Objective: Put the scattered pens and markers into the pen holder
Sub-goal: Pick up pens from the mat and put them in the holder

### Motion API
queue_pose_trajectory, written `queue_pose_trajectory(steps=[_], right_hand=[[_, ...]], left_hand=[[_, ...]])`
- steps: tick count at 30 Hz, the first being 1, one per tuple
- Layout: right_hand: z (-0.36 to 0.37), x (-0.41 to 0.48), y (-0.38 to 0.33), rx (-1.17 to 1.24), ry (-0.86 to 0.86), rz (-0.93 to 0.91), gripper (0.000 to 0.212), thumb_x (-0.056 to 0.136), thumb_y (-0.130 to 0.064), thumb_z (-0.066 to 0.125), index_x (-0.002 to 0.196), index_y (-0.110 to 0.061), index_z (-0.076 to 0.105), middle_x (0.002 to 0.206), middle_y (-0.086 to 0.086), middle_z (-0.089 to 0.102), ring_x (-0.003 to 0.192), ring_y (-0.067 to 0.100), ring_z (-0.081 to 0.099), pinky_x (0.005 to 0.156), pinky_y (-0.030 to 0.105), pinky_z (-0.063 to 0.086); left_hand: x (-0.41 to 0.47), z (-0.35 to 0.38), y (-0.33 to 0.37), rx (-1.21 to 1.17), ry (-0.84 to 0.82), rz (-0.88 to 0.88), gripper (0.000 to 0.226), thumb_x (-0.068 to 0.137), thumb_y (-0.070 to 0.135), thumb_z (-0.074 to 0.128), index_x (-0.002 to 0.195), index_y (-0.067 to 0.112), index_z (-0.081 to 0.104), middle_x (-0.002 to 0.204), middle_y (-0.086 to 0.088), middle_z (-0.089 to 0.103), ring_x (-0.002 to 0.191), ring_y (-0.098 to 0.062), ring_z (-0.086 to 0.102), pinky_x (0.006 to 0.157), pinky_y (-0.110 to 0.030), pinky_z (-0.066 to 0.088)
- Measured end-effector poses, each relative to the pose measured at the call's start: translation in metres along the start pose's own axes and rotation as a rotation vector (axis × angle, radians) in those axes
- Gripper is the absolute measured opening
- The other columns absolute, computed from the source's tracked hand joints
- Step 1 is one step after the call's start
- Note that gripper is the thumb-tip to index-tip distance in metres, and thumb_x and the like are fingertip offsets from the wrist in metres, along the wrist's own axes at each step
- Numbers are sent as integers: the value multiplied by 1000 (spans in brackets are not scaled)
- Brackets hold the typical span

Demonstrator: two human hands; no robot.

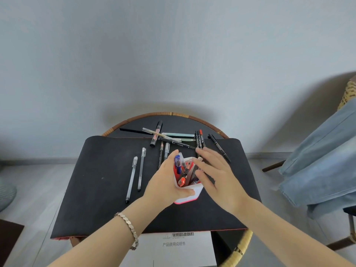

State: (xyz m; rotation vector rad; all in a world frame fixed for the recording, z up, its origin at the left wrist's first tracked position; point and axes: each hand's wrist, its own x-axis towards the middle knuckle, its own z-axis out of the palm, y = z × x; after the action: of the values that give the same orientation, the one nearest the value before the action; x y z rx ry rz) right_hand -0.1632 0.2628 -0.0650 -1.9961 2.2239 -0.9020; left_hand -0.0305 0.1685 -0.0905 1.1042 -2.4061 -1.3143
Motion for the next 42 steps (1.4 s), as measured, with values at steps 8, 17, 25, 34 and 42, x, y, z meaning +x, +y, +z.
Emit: queue_pose_trajectory(steps=[8, 17, 25, 34, 42], right_hand=[[14, 51, 98, 30, -55, 771, 39, 91, -13, 47, 130, -12, 47, 129, 12, 52, 114, 27, 54, 92, 36, 44], [52, 70, 120, -107, -366, 888, 32, 92, -7, 40, 123, 4, 42, 121, 23, 48, 107, 37, 52, 77, 36, 41], [68, 87, 110, 113, -327, 947, 37, 89, -30, 47, 60, -9, 39, 58, 5, 44, 58, 25, 48, 45, 27, 29], [26, 57, 94, 127, -224, 972, 29, 85, -17, 47, 60, -8, 37, 59, 6, 43, 48, 18, 36, 45, 27, 26], [-97, 48, -21, 296, -191, 431, 33, 85, -22, 51, 56, -10, 61, 38, -9, 41, 34, 8, 30, 36, 13, 26]], left_hand=[[1, -1, -1, -47, -55, -19, 105, 53, 46, 78, 140, 29, 20, 132, 14, 41, 124, -9, 43, 106, -24, 32], [1, -29, 1, 152, -167, 12, 107, 62, 34, 82, 142, 35, 10, 142, 11, 40, 129, -12, 44, 109, -33, 38], [-6, -24, -3, 38, -177, -20, 108, 66, 31, 79, 139, 43, 0, 146, 13, 34, 133, -10, 39, 110, -31, 33], [-22, -39, 31, 3, 60, 47, 103, 71, 35, 75, 139, 43, -2, 153, 19, 7, 140, -6, 18, 113, -31, 21], [-3, -63, 66, 643, 507, 548, 53, 84, 30, 49, 134, 12, 40, 139, -5, 50, 132, -14, 41, 115, -31, 11]])
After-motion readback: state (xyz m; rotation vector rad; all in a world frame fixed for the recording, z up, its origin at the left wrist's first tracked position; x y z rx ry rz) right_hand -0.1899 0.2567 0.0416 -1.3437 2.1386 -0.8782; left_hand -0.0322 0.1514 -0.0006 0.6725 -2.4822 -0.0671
